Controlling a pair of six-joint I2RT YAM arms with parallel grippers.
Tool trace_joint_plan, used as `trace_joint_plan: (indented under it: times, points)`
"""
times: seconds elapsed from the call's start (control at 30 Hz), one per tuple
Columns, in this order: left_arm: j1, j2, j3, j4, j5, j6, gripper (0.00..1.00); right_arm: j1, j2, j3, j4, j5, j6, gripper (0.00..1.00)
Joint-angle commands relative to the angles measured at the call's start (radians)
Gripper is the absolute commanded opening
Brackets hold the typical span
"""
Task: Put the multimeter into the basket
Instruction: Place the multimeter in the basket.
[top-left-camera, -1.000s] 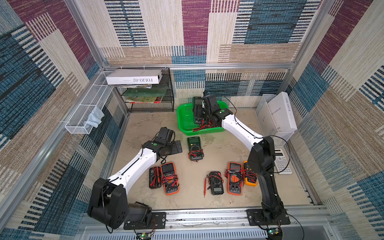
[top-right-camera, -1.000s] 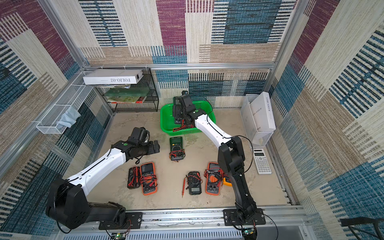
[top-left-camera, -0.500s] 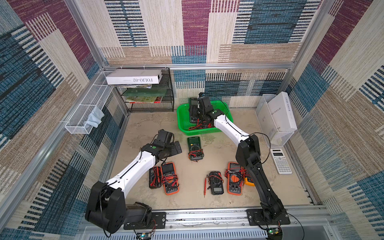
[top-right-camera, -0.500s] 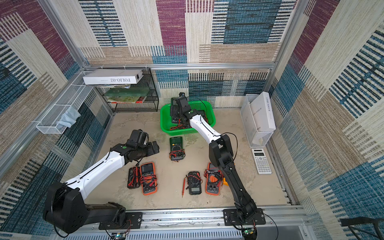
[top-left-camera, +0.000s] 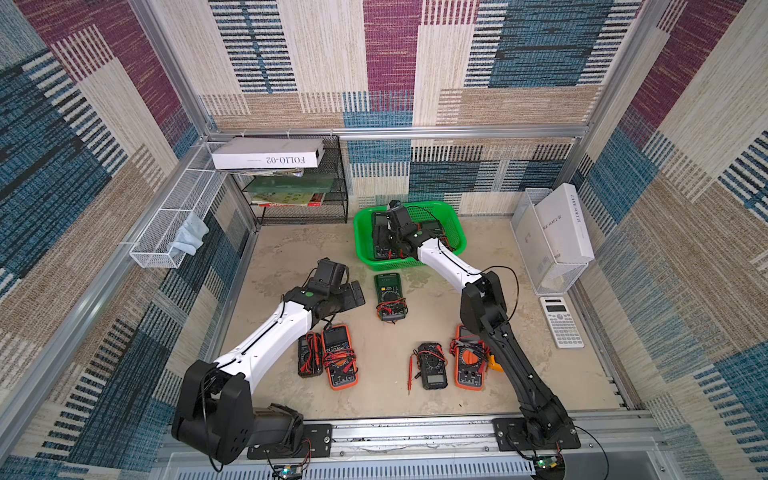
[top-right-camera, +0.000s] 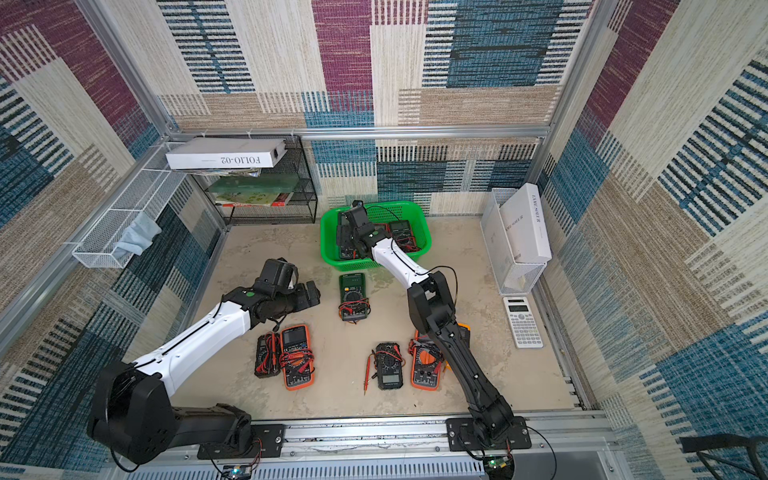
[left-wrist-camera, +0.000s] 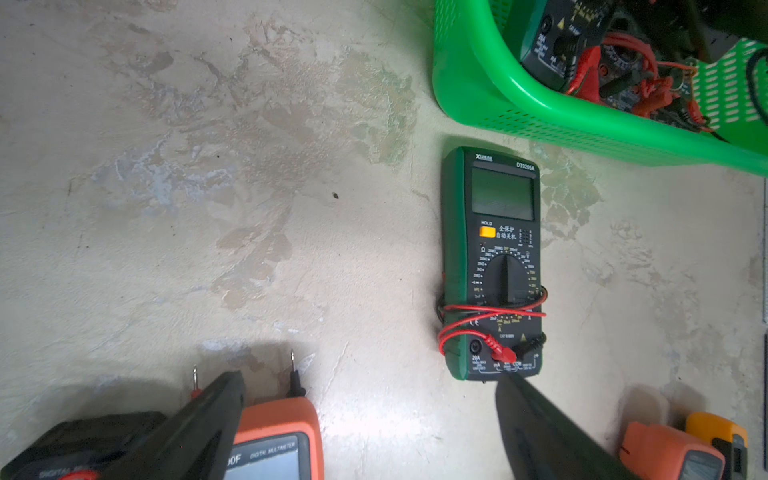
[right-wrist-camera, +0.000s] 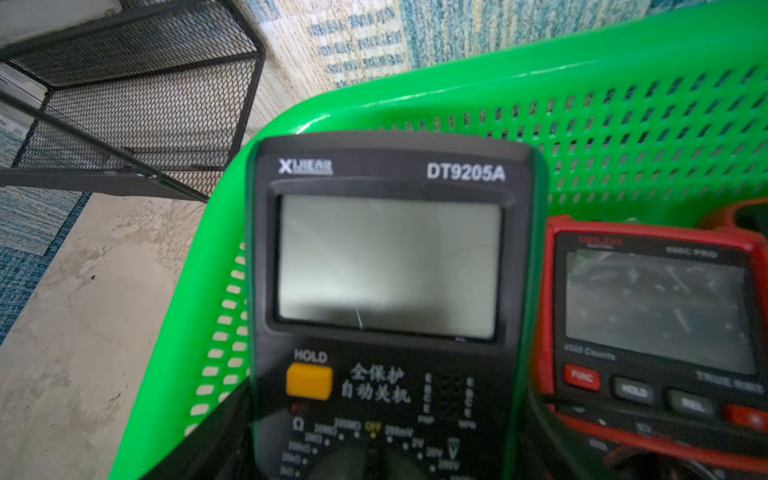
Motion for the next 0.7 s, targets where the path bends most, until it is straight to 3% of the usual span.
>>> trace_joint_plan:
  times: [0.0,0.17,0.33,0.67]
  points:
    - [0.001,0.006,0.012,0.012,0.012,-0.005,0.99,0.003,0.016,0.006,-0.017,0.000,-0.002,0.80]
    - [-0.001,0.009,0.027,0.005,0.014,-0.006,0.99,0.007,0.028,0.006,-0.027,-0.015,-0.007,0.86]
    - [-0.001,0.016,0.041,-0.003,0.011,-0.004,0.99,0.020,0.034,0.006,-0.041,-0.009,-0.016,0.99]
    - [-0.001,0.008,0.075,-0.032,0.003,0.003,0.99,0.038,-0.029,0.006,-0.095,-0.009,-0.048,1.00]
